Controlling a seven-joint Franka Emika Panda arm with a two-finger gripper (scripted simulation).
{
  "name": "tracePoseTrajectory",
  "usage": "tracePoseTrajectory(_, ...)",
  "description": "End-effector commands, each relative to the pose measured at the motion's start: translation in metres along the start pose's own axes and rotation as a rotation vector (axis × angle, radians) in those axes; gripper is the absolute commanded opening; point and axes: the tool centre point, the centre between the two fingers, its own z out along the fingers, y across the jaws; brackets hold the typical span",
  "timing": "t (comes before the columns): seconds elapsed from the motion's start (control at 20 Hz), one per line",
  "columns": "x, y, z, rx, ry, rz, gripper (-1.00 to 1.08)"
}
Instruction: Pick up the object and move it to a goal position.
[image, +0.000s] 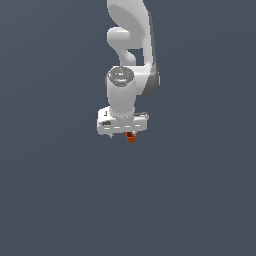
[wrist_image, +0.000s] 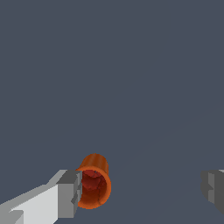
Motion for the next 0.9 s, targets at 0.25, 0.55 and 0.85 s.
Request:
tracePoseTrajectory(0.25, -0.028, -0.028, 0.03, 0.005, 0.02, -0.198, 1.0)
tracePoseTrajectory(0.55, -0.044, -0.043, 0.044, 0.008, 0.031, -0.304, 1.0)
tracePoseTrajectory(0.85, -0.051, -0.049, 0.05, 0.009, 0.036, -0.346, 1.0)
